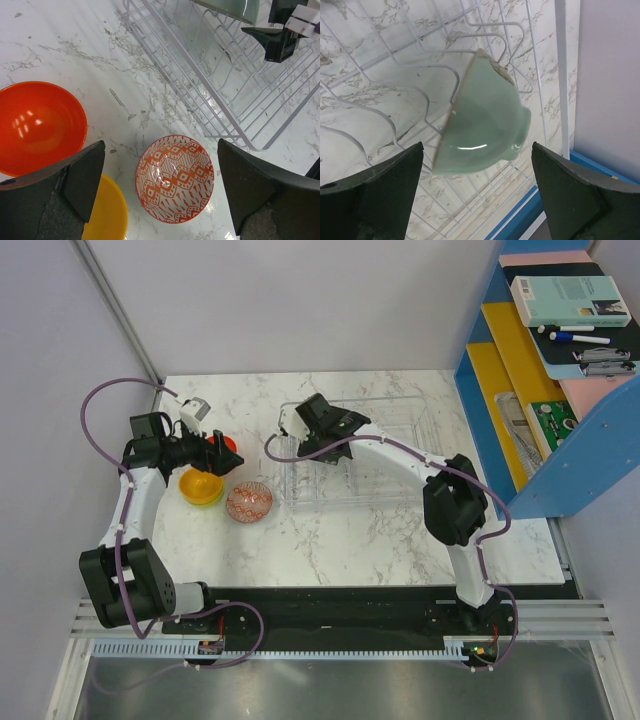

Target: Load the bowls into the dish rack

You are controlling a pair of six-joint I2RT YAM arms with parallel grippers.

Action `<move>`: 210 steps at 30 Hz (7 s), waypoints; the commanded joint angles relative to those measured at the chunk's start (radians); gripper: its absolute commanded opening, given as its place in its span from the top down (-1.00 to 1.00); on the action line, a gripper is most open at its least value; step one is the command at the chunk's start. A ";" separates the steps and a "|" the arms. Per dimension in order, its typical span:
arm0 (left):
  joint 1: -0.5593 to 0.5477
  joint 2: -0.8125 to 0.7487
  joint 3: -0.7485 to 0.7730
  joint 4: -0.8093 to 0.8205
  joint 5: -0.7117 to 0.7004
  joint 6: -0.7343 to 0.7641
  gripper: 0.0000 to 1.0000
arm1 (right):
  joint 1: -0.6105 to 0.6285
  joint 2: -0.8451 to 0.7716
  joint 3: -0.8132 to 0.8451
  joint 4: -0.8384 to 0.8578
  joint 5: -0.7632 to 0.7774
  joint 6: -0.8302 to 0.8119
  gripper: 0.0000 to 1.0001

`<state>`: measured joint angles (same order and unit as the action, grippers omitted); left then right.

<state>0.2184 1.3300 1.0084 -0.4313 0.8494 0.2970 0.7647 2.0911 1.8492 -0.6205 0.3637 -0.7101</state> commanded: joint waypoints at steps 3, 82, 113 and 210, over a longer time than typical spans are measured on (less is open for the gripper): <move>0.004 -0.037 -0.001 0.032 0.025 0.024 -0.99 | -0.033 -0.002 0.008 0.042 0.000 0.047 -0.93; 0.003 -0.072 -0.008 0.031 0.020 0.036 -0.99 | -0.074 0.133 0.311 -0.108 -0.167 -0.018 1.00; 0.004 -0.069 -0.008 0.032 0.013 0.039 -0.99 | -0.021 0.291 0.421 -0.289 -0.256 -0.186 1.00; -0.413 0.716 0.745 0.060 -0.691 0.090 -0.97 | -0.062 -0.522 -0.244 0.094 -0.057 0.121 -0.95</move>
<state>-0.1825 1.9675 1.6310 -0.3496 0.2337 0.3264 0.7036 1.6341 1.6352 -0.5766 0.2905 -0.6197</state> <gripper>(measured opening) 0.990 0.976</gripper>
